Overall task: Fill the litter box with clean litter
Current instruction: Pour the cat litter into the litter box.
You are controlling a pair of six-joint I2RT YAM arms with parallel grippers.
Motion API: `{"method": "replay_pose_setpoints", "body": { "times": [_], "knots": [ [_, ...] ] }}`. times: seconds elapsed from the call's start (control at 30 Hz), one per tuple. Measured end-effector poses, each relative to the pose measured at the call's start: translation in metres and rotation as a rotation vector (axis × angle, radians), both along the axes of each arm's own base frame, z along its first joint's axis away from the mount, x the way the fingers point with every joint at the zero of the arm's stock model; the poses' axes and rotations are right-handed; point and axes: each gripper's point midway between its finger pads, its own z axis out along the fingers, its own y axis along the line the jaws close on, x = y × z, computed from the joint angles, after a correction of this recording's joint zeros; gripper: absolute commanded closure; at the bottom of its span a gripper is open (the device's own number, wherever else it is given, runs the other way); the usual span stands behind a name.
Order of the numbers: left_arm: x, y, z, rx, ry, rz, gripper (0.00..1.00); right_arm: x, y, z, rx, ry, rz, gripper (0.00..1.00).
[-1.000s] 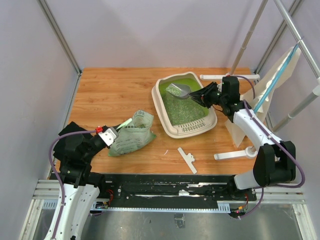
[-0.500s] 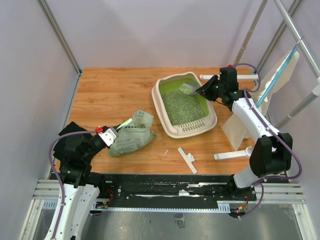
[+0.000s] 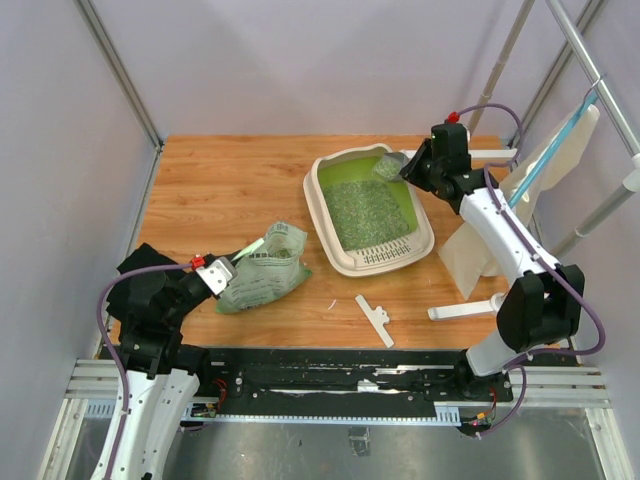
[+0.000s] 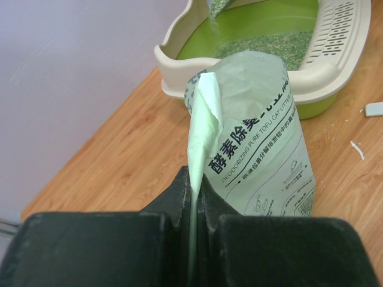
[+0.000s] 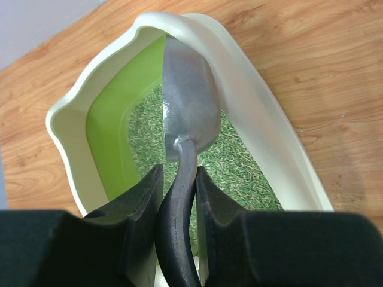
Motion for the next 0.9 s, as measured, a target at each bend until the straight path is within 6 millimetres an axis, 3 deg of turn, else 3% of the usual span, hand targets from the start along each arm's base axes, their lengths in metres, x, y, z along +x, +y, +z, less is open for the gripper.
{"method": "replay_pose_setpoints", "body": {
  "times": [0.3,0.5,0.83,0.9],
  "knots": [
    [-0.002,0.0,0.001,-0.001,-0.006,0.0,0.99,-0.02,-0.004,0.003,-0.105,-0.016,0.016,0.99],
    [-0.005,0.001,-0.001,0.0,0.001,0.0,1.0,-0.053,-0.017,0.011,-0.127,-0.031,0.019,0.99],
    [-0.008,0.0,-0.001,-0.005,0.005,-0.003,1.0,-0.12,-0.029,-0.001,-0.167,0.03,0.079,0.99],
    [-0.009,0.0,-0.001,-0.008,0.005,-0.004,0.99,-0.126,-0.03,0.002,-0.17,0.029,0.087,0.99]
  ]
}}
